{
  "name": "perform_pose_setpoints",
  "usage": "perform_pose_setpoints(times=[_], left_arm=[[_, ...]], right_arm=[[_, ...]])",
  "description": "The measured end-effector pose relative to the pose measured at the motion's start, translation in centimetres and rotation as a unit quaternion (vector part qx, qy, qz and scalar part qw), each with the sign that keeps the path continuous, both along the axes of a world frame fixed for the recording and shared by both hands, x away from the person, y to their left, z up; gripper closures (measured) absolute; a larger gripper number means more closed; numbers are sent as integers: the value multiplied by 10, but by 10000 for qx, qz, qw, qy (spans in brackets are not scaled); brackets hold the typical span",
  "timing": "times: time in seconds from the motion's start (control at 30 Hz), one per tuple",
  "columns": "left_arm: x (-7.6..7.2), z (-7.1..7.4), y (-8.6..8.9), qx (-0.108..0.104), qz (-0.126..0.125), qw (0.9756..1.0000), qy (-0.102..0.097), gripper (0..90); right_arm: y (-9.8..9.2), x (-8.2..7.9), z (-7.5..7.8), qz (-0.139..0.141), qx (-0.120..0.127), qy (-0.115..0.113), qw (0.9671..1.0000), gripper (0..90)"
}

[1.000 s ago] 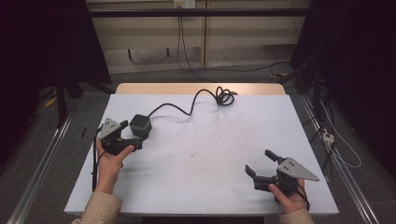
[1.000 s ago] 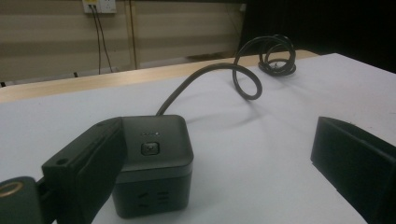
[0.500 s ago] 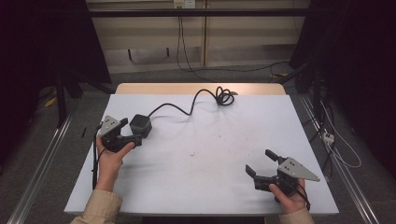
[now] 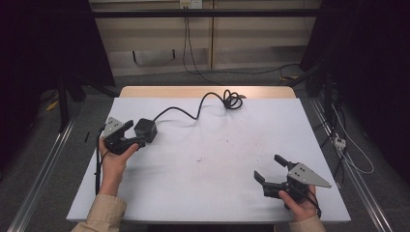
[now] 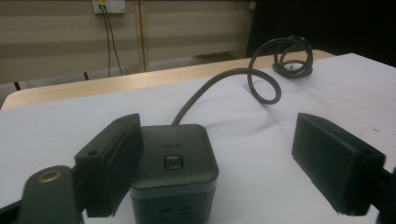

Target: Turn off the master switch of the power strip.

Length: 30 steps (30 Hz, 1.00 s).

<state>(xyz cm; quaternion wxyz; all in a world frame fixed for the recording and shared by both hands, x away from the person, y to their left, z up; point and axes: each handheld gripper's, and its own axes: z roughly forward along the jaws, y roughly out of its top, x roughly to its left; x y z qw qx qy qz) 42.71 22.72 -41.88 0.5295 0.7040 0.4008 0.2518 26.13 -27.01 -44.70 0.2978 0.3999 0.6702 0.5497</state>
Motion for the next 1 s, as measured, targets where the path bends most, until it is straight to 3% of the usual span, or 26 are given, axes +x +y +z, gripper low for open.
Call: perform_pose_setpoints(times=[0.67, 0.8, 0.87, 1.0], left_arm=[[9, 0, 5, 122, 91, 9998, -88, 549], [10, -1, 7, 185, 157, 9996, -126, 582], [11, -1, 7, 111, 56, 9999, -31, 584], [13, 2, 4, 226, -13, 9997, 35, 589]], right_arm=[[0, 0, 0, 17, 7, 2, 10000, 66], [1, 0, 0, 21, 13, -2, 10000, 66], [0, 0, 0, 19, 14, -1, 10000, 66], [1, 0, 0, 21, 12, 1, 10000, 66]])
